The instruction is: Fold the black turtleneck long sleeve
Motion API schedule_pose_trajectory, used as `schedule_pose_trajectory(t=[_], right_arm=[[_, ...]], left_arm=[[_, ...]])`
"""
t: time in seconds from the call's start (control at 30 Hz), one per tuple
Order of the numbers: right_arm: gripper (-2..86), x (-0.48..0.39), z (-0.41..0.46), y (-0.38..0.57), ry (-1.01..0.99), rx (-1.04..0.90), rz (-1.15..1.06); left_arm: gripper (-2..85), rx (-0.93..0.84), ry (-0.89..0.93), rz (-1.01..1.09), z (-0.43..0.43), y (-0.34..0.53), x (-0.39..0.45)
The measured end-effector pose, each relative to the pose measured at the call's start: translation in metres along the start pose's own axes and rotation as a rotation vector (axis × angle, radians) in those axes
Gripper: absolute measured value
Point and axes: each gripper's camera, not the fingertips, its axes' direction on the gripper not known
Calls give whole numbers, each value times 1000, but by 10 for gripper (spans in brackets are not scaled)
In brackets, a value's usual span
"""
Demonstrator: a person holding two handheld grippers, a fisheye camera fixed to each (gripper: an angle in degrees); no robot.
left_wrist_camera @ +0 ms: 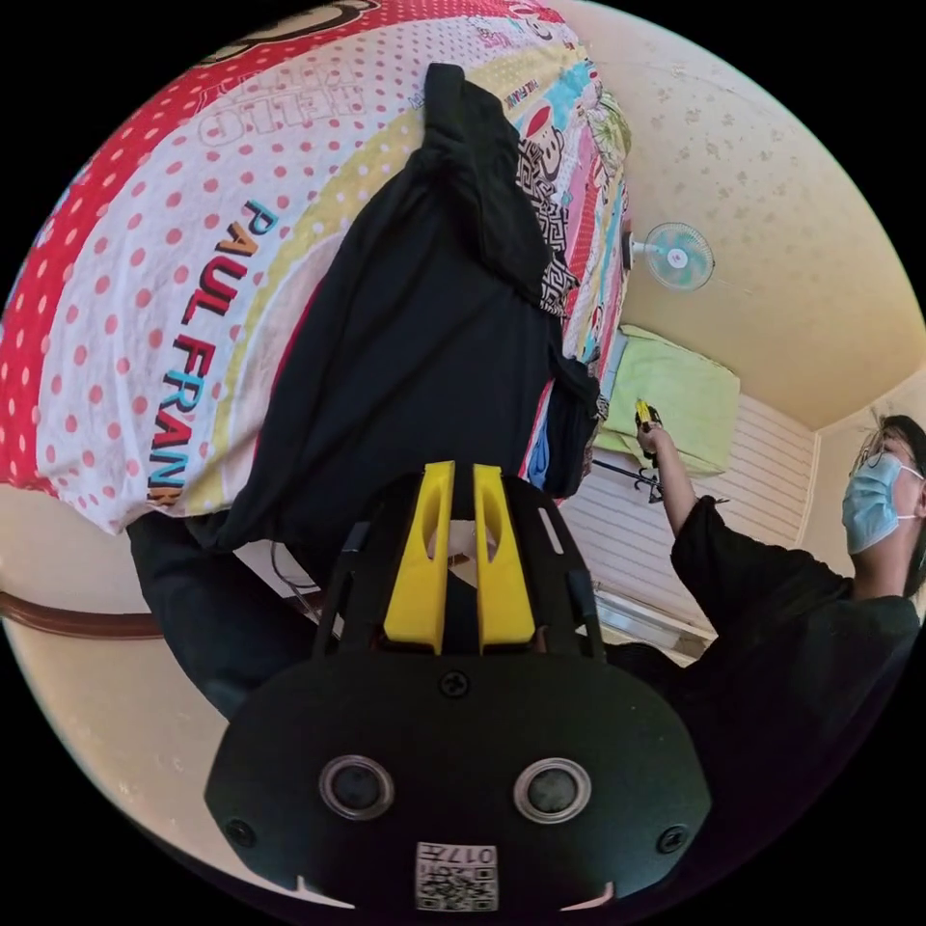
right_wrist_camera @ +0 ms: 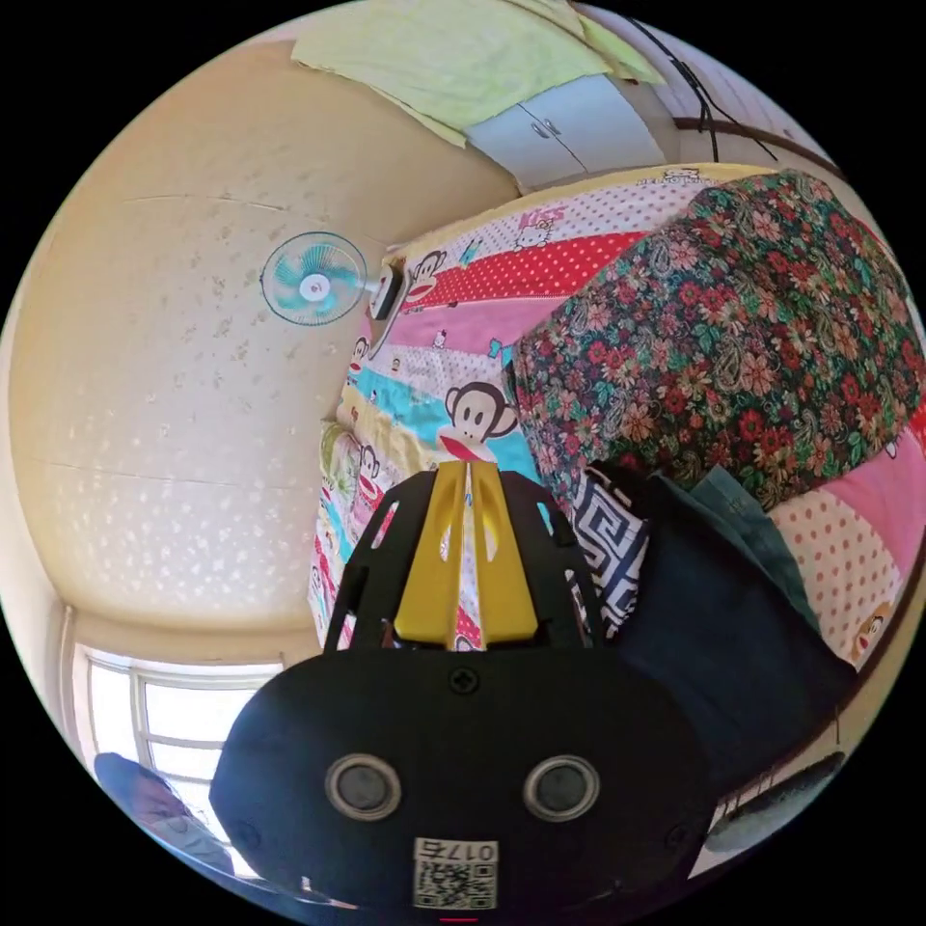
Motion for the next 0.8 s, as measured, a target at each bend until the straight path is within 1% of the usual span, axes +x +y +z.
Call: schedule_pose_trajectory(t=[0.03, 0.1, 0.17, 0.2, 0.3, 0.37, 0.43, 0.47, 0.57, 0.6, 0.67, 0.7, 0.8], right_arm=[[38, 2, -2, 4, 27, -17, -14], [65, 19, -13, 26, 195, -42, -31], [82, 38, -11, 40, 268, -89, -36], [88, 51, -7, 47, 250, -118, -50], [89, 64, 11, 57, 171, -117, -80], [81, 64, 29, 56, 154, -136, -87], [57, 63, 45, 53, 179, -167, -30], [43, 58, 45, 53, 177, -149, -15], [28, 16, 22, 59, 148, -68, -142], [25, 2, 10, 64, 169, -33, -169], [23, -3, -1, 68, 229, -7, -146], [23, 2, -1, 67, 278, -18, -116], [25, 15, 15, 64, 386, -61, -123]], left_arm=[[48, 5, -3, 1, -2, 0, 1], [48, 22, 8, 7, -6, 0, 0], [48, 20, 26, -7, -5, -2, -4], [48, 19, 46, -21, -4, -4, -6], [48, 34, 81, -26, -6, -8, -4], [48, 27, 59, -17, -8, -12, 1], [48, 18, 36, -15, -10, -15, 4], [48, 19, 38, -16, -13, -16, 5], [48, 43, 42, -14, -22, -18, 7], [48, 50, 40, -12, -23, -19, 8], [49, 55, 50, -9, -22, -21, 6], [49, 56, 75, -8, -19, -24, 4], [60, 70, 120, -1, -15, -31, 1]])
